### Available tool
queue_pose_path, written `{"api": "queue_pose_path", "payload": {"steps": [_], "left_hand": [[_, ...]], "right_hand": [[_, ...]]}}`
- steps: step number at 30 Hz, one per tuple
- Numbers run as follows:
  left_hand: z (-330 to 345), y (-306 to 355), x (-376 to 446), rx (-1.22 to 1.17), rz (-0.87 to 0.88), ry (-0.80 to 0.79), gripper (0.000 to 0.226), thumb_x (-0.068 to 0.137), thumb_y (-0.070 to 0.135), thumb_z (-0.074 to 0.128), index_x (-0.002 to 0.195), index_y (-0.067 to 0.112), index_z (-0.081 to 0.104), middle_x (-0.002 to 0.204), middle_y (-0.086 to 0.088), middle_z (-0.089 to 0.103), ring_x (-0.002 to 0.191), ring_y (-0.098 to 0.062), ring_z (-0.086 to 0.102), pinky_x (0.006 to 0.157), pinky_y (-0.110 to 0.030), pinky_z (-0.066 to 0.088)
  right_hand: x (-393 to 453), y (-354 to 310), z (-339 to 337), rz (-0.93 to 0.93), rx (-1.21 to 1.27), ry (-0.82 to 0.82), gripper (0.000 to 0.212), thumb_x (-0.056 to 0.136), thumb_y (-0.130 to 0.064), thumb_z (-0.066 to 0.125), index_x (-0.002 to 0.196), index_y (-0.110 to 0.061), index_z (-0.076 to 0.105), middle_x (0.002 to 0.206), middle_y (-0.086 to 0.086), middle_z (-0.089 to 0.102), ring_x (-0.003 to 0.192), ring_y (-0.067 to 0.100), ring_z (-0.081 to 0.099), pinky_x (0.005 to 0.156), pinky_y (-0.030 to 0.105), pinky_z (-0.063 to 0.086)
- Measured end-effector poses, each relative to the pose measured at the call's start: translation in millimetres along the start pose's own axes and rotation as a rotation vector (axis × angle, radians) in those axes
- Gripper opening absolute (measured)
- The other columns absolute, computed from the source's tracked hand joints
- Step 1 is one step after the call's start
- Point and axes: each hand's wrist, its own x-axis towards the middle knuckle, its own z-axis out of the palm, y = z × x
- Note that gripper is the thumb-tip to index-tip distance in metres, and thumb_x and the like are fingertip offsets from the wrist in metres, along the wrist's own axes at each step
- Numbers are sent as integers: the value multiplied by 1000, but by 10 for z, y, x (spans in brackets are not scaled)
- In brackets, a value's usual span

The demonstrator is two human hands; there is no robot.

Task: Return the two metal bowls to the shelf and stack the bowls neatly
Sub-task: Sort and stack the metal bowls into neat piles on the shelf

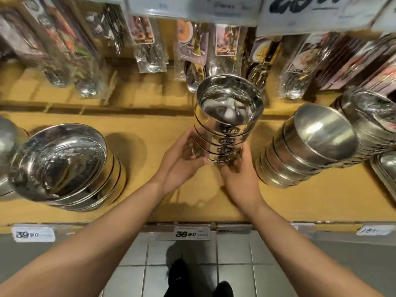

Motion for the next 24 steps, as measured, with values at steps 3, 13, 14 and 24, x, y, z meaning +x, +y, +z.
{"api": "queue_pose_path", "payload": {"steps": [3,13,14,24], "left_hand": [[-133,-52,-93,-22,-7,49,72,80,-21,68,143,7,46,137,-10,60,121,-12,58,110,-47,46],[-492,-40,-330,104,44,45,67,87,-2,72,141,26,44,124,29,65,118,13,57,90,-8,47],[-480,-38,-358,120,32,55,66,87,1,74,141,26,44,127,25,65,119,12,56,93,-10,47],[492,77,-997,296,-224,55,33,90,19,71,121,22,61,126,11,62,109,-11,61,90,-9,43]], "right_hand": [[-50,-22,135,-5,16,-44,58,87,12,66,135,-14,48,122,1,68,113,10,66,93,23,52],[-133,-95,445,0,36,-142,62,87,15,64,133,-22,47,124,-7,63,114,4,63,94,16,49],[-169,-98,424,26,28,-144,64,88,14,63,133,-28,46,128,-11,60,116,1,60,93,12,47],[-1060,-100,-863,417,120,116,33,97,5,57,126,-11,64,118,17,69,80,15,67,77,27,58]]}}
